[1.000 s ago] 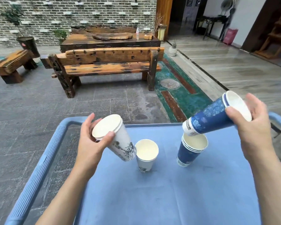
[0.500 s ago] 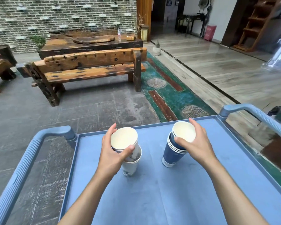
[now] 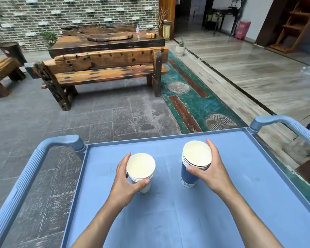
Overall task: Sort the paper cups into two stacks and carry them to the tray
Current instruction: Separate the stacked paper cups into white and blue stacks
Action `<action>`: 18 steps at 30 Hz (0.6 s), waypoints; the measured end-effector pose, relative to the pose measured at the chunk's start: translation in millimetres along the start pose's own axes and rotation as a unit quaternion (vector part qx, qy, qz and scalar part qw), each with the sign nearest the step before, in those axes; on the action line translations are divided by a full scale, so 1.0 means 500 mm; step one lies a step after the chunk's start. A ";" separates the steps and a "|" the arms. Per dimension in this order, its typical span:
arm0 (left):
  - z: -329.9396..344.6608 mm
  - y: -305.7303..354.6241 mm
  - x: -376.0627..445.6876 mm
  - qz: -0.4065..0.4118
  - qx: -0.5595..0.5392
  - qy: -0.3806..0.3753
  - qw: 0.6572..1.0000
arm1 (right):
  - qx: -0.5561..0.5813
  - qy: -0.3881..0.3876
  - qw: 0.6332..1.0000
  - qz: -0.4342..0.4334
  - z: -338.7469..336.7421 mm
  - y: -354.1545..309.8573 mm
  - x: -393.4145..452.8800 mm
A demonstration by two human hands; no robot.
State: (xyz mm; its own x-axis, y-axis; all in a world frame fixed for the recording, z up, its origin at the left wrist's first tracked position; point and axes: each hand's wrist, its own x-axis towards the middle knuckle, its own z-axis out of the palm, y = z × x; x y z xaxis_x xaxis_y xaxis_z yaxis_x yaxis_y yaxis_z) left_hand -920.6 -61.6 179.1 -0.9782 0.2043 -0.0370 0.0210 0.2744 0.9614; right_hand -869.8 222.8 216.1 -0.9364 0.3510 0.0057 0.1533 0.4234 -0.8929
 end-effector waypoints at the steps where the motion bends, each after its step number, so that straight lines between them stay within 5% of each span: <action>1: 0.001 -0.009 0.000 -0.002 0.005 -0.007 1.000 | 0.006 -0.001 1.000 -0.001 0.001 0.002 -0.001; 11: 0.016 0.019 0.008 -0.077 -0.114 -0.048 0.989 | 0.051 0.024 0.998 0.025 -0.015 -0.004 0.005; 18: 0.012 0.104 0.015 -0.056 -0.141 -0.126 0.980 | 0.131 0.069 0.987 0.064 -0.054 -0.039 -0.040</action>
State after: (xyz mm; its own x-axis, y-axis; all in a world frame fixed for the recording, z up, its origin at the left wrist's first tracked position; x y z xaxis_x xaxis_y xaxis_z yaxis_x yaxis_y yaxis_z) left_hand -925.5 -40.4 227.3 -0.8883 0.4234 -0.1781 -0.1760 0.0445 0.9834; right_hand -845.4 230.0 245.4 -0.8597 0.5060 -0.0696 0.1641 0.1446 -0.9758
